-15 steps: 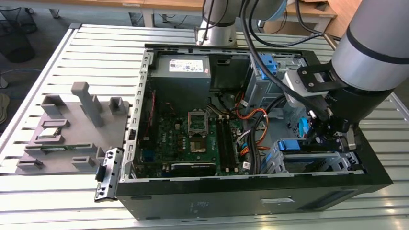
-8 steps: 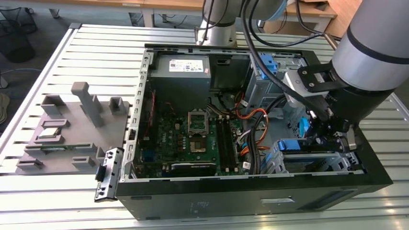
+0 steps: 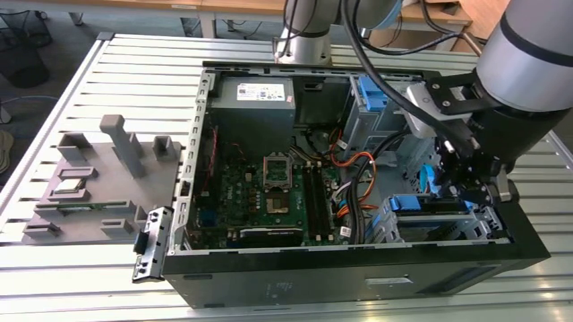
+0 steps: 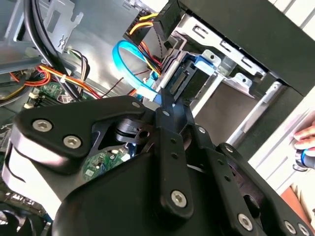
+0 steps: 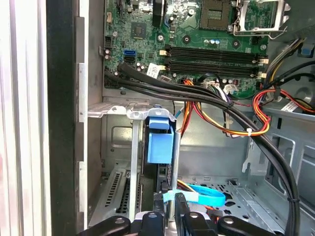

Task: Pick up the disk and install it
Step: 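Insert the first disk wire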

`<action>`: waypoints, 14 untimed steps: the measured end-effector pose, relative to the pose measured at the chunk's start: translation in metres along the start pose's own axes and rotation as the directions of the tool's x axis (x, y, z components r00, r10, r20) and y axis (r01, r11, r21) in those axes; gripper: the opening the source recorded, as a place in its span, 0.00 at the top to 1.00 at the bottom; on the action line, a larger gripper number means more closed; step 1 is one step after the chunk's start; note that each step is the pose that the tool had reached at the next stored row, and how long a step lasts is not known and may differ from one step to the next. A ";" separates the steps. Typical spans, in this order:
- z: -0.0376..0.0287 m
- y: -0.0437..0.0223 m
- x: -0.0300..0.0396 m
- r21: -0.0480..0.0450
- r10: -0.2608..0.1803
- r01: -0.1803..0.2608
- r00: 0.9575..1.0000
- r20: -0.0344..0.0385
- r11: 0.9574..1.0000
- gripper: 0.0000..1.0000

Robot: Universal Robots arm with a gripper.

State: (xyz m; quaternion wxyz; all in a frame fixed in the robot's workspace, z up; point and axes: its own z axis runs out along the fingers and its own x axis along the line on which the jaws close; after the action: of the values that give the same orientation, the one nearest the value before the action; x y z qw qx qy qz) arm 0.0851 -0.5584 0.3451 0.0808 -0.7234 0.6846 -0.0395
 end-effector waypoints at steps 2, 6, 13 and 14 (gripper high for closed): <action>-0.0048 -0.0008 -0.0003 0.000 0.000 0.000 1.000 0.000 1.000 0.76; -0.0120 -0.0021 -0.0006 0.000 0.001 -0.001 1.000 0.000 1.000 0.76; -0.0124 -0.0022 -0.0007 -0.014 0.002 -0.002 1.000 0.001 1.000 0.76; -0.0121 -0.0024 -0.0006 -0.032 0.003 -0.003 1.000 0.001 0.999 0.76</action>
State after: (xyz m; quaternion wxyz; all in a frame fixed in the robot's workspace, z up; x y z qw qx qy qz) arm 0.0854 -0.5584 0.3575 0.0698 -0.7236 0.6861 -0.0280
